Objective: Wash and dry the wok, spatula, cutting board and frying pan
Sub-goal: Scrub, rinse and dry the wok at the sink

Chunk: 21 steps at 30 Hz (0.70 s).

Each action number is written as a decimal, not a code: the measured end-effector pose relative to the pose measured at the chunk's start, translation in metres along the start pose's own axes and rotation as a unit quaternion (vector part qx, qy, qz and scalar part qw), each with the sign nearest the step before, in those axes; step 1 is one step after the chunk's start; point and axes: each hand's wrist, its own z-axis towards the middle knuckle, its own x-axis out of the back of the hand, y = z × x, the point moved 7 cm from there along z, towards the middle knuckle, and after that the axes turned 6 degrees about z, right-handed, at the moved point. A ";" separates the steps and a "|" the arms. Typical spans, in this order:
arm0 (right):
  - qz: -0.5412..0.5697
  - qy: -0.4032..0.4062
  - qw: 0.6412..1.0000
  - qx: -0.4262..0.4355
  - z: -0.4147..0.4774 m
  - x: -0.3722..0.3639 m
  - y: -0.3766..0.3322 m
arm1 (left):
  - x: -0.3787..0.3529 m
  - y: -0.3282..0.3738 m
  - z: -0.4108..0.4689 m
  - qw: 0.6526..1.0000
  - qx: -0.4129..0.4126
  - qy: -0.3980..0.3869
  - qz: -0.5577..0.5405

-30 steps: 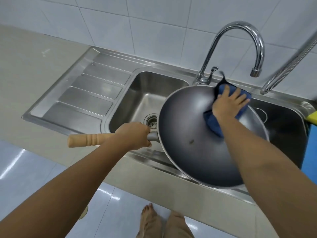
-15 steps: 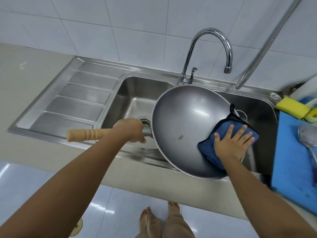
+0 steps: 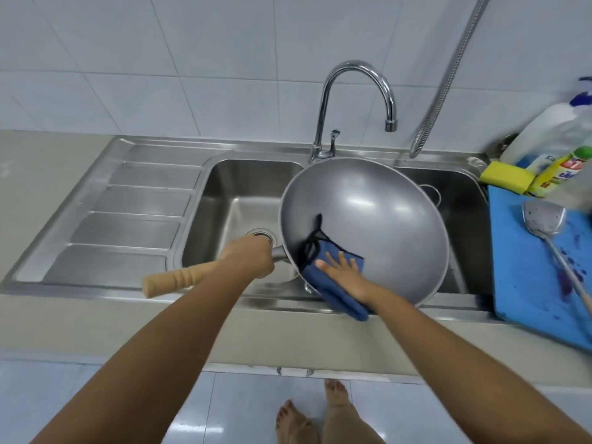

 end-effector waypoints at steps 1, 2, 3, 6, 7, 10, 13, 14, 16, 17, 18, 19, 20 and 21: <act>-0.053 0.013 0.998 -0.036 -0.001 0.014 0.021 | -0.001 0.003 0.001 1.000 -0.002 -0.002 -0.010; -0.096 0.038 0.992 -0.075 -0.004 0.031 0.041 | -0.003 0.004 0.003 1.000 -0.003 -0.005 -0.018; -0.132 0.077 0.983 -0.106 -0.008 0.051 0.061 | -0.004 0.004 0.005 1.000 -0.007 -0.005 -0.023; -0.266 0.194 0.934 -0.135 -0.023 0.112 0.093 | -0.010 0.000 0.012 0.999 -0.027 -0.004 -0.033; -0.305 0.226 0.915 -0.137 -0.022 0.126 0.098 | -0.012 -0.001 0.012 0.999 -0.031 -0.004 -0.038; -0.344 0.305 0.875 -0.151 -0.023 0.142 0.093 | -0.020 -0.002 0.011 0.998 -0.039 -0.002 -0.050; -0.290 0.319 0.887 -0.166 -0.020 0.117 0.081 | -0.022 -0.004 0.009 0.998 -0.037 0.000 -0.051; -0.252 0.303 0.905 -0.162 -0.017 0.101 0.074 | -0.022 -0.004 0.009 0.998 -0.037 0.000 -0.048; -0.169 0.252 0.941 -0.146 -0.008 0.063 0.051 | -0.020 -0.003 0.008 0.999 -0.033 0.004 -0.042; -0.124 0.221 0.958 -0.135 -0.003 0.043 0.035 | -0.019 -0.002 0.008 0.999 -0.029 0.006 -0.039; -0.080 0.183 0.973 -0.115 0.001 0.026 0.017 | -0.018 -0.002 0.008 0.999 -0.024 0.007 -0.034; -0.030 0.146 0.985 -0.090 0.002 0.010 -0.002 | -0.018 -0.002 0.007 0.999 -0.019 0.006 -0.027; 0.022 0.113 0.992 -0.059 0.001 -0.002 -0.018 | -0.017 -0.001 0.007 1.000 -0.014 0.006 -0.019; 0.074 0.083 0.993 -0.031 -0.002 -0.010 -0.029 | -0.016 0.000 0.008 1.000 -0.012 0.007 -0.012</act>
